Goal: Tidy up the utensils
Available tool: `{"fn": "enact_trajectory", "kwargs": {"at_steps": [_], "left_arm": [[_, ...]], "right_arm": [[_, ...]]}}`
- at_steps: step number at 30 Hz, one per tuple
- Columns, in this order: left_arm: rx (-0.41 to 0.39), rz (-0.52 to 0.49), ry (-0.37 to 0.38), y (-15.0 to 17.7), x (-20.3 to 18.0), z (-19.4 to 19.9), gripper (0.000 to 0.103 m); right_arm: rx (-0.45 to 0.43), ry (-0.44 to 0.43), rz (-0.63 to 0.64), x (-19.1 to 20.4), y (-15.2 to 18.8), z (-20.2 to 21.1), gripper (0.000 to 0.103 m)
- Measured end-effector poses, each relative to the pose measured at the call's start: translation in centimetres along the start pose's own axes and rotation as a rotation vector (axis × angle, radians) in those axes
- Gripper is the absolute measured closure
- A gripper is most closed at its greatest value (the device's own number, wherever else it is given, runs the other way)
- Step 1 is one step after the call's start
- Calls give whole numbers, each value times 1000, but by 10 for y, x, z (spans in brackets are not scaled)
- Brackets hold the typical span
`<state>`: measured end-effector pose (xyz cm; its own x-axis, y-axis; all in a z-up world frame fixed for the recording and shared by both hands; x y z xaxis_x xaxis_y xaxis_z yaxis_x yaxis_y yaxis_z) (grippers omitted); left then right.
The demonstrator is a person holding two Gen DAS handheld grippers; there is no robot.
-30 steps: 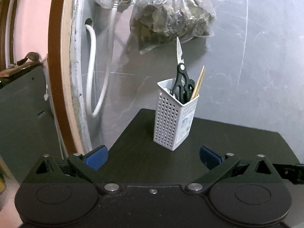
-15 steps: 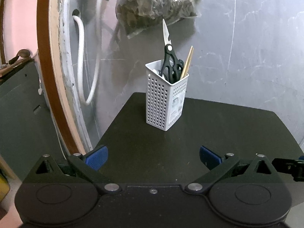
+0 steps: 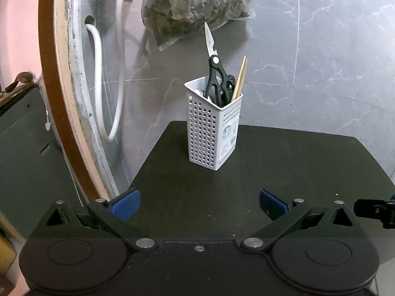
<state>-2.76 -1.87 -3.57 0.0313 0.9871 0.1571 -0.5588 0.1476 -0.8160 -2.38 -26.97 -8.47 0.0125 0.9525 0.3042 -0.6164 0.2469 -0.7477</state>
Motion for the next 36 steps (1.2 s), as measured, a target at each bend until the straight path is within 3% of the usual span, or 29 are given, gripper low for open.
{"fn": "enact_trajectory", "kwargs": {"at_steps": [36], "left_arm": [[1,0,23,1,4,-6,1]], "right_arm": [[7,4,-7,2,-1,-5,0]]}}
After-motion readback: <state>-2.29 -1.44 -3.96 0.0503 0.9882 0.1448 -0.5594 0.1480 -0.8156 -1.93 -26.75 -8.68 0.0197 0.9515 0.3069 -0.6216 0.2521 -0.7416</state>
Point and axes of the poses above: each gripper's, at about its wrist camera, not at the fingertips, and z roughly against the way its jaws point, x to its left, y to its underside, the point moved 2 cm from there along -z, roughly the way its jaws point, and after that the axes turned 10 degrees about -z, right-handed, at the moved point
